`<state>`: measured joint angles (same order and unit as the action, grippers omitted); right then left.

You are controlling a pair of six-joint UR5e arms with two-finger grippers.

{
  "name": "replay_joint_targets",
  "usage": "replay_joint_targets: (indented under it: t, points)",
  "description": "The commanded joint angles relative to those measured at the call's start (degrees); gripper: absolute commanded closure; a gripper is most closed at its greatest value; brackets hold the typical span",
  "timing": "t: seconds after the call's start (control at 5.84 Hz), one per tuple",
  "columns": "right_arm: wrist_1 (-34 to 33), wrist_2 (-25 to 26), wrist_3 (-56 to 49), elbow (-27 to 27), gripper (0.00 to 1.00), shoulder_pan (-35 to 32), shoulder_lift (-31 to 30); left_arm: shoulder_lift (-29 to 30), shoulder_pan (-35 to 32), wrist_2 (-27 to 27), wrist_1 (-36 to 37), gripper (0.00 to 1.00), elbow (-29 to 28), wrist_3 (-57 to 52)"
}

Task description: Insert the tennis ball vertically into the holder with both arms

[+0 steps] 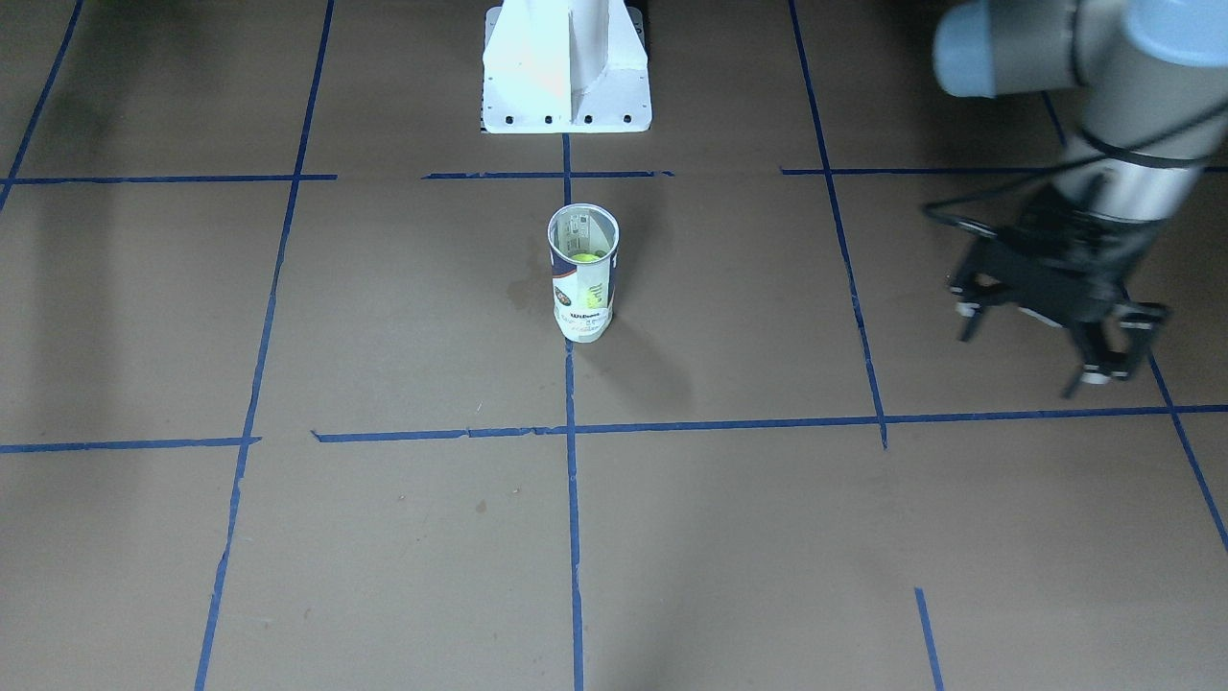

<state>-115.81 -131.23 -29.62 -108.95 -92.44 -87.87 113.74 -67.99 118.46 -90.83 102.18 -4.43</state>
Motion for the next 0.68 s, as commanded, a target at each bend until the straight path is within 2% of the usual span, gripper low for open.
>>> replay_joint_targets:
  t: [0.0, 0.17, 0.34, 0.51]
  points:
    - [-0.03, 0.27, -0.09, 0.93, 0.0, -1.16, -4.31, -6.04, -15.62, 10.38, 0.13, 0.0, -11.76, 7.04]
    - [-0.03, 0.1, 0.17, 3.89, 0.0, -1.08, -4.42, -6.77, -20.3, 10.65, -0.57, 0.0, -19.05, 5.84]
    - [0.4, -0.17, 0.0, 7.22, 0.0, -1.08, -3.98, -14.87, -19.73, 5.26, -1.44, 0.0, -20.69, 0.96]
    - [5.36, 0.18, -0.09, 8.91, 0.0, -1.08, -4.5, -16.86, -19.99, 3.38, -1.02, 0.0, -20.27, 0.47]
